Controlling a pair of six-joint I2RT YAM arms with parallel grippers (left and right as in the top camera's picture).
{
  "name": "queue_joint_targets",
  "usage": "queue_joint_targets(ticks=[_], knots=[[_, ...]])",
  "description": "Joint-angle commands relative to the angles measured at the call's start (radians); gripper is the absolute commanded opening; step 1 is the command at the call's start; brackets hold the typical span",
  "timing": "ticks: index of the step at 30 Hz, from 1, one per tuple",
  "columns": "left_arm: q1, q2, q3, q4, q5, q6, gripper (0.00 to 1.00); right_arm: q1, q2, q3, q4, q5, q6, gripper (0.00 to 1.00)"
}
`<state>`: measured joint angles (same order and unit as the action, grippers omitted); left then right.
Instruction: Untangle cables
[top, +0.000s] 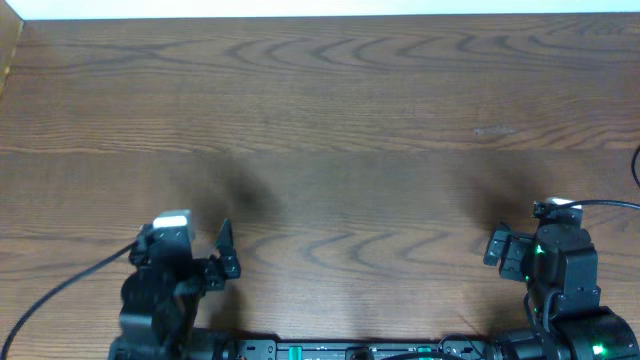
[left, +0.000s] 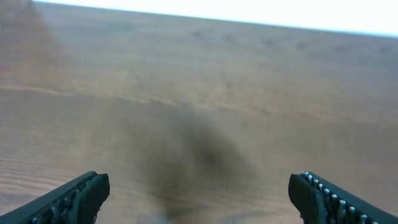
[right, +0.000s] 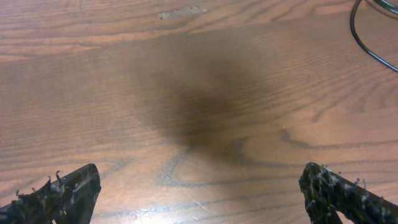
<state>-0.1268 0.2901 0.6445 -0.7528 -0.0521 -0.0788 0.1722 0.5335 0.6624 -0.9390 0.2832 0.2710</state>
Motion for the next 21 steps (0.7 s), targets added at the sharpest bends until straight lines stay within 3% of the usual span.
queue_joint_targets(ticks=[1, 21], knots=[[0.032, -0.104, 0.001, 0.001, -0.001, -0.009, 0.98, -0.014, -0.005, -0.005, 0.0, 0.002, 0.013, 0.99], [0.082, -0.288, -0.002, -0.099, -0.001, -0.009, 0.98, -0.014, -0.005, -0.005, 0.0, 0.002, 0.013, 0.99]])
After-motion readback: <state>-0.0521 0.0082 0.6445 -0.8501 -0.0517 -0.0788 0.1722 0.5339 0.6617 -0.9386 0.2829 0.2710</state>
